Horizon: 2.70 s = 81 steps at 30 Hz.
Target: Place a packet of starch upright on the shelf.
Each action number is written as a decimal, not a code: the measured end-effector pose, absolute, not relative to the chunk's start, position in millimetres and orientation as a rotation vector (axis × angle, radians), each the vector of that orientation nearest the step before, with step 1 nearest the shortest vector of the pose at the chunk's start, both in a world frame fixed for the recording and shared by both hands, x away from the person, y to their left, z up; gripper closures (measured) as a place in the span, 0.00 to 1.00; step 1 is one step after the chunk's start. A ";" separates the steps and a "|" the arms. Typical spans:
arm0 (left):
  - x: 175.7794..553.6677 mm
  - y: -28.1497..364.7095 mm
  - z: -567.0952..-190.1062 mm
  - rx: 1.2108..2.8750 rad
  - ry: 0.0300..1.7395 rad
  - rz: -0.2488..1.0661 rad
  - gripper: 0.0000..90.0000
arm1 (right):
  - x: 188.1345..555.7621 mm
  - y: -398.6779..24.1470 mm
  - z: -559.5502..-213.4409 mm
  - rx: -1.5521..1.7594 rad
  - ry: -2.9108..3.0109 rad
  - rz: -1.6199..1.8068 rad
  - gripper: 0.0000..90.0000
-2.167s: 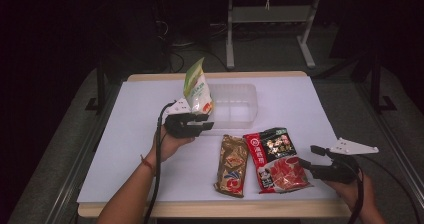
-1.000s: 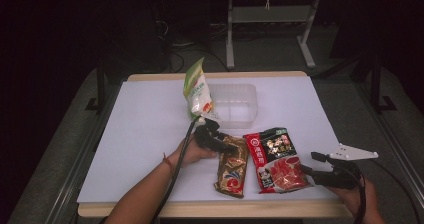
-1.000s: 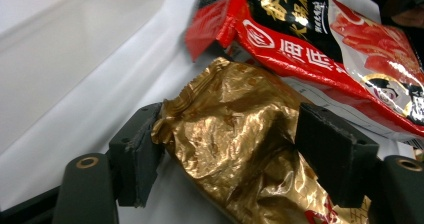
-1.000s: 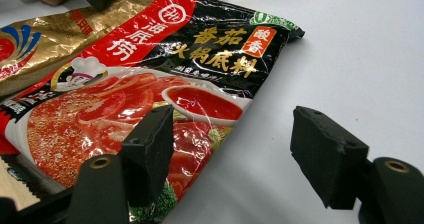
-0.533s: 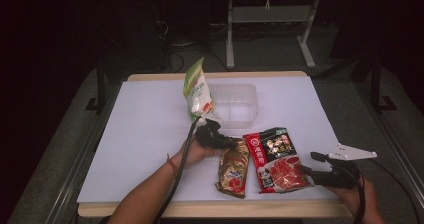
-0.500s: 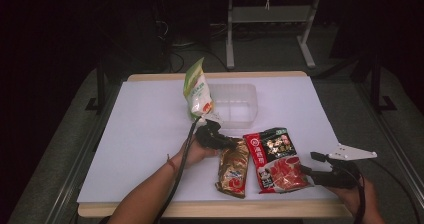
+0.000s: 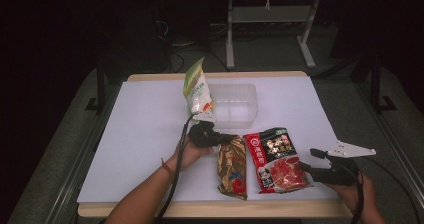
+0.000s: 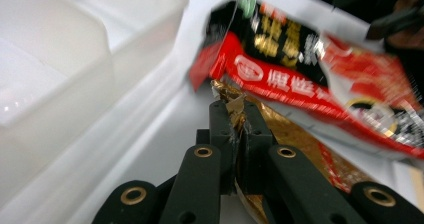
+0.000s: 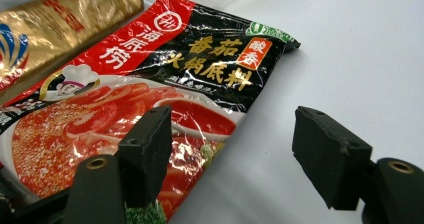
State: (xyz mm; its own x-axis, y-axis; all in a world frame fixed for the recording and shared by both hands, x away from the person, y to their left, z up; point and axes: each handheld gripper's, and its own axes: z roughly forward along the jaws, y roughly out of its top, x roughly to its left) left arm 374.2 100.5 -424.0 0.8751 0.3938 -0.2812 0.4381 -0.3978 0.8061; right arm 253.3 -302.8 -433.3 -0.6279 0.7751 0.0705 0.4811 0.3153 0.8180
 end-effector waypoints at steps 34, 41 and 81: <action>334.9 152.8 -341.1 1.657 0.601 0.163 0.98 | 257.2 -304.0 -433.4 1.130 2.241 1.207 0.34; 331.1 155.6 -334.7 1.608 0.580 0.165 0.98 | 258.0 -305.0 -433.9 1.136 2.240 1.207 0.34; 396.7 117.7 -311.5 1.475 0.740 0.406 0.98 | 254.7 -307.7 -435.4 1.151 2.227 1.197 0.33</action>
State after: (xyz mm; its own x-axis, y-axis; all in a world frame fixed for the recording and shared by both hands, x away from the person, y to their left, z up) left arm 396.7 117.7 -311.5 0.7218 0.6633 -0.1975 0.1893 0.0852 0.9782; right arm 254.7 -307.7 -435.4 -0.6025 0.7958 0.0605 0.4894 0.3086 0.8157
